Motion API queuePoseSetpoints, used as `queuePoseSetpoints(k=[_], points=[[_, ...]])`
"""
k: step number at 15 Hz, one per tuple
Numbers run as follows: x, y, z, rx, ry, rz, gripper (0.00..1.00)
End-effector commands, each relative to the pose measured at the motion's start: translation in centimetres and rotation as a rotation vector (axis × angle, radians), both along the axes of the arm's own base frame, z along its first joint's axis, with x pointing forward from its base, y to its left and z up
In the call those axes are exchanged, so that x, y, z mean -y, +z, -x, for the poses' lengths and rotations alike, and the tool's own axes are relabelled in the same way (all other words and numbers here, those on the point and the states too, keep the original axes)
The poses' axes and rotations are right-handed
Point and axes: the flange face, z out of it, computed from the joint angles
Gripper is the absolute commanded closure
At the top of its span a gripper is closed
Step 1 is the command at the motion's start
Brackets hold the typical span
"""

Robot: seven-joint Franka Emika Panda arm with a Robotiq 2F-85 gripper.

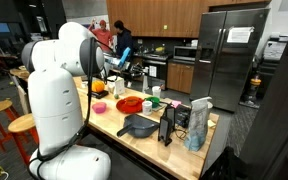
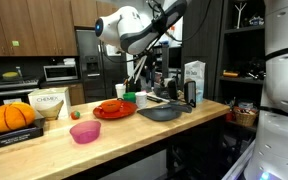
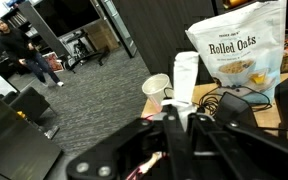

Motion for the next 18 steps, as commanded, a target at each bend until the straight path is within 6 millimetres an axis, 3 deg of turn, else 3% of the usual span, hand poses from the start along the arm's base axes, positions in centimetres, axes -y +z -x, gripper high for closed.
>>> queuePoseSetpoints(k=[1, 4, 5, 7, 13, 18], points=[[-0.1, 0.0, 0.0, 0.0, -0.001, 0.0, 0.91], [-0.1, 0.0, 0.0, 0.001, -0.001, 0.0, 0.91], [-0.1, 0.0, 0.0, 0.001, -0.001, -0.001, 0.98], [0.3, -0.1, -0.8, 0.003, 0.013, 0.0, 0.98], [0.0, -0.7, -5.2, -0.021, 0.147, 0.001, 0.98], [-1.4, -1.0, -8.4, -0.04, 0.258, -0.011, 0.98]])
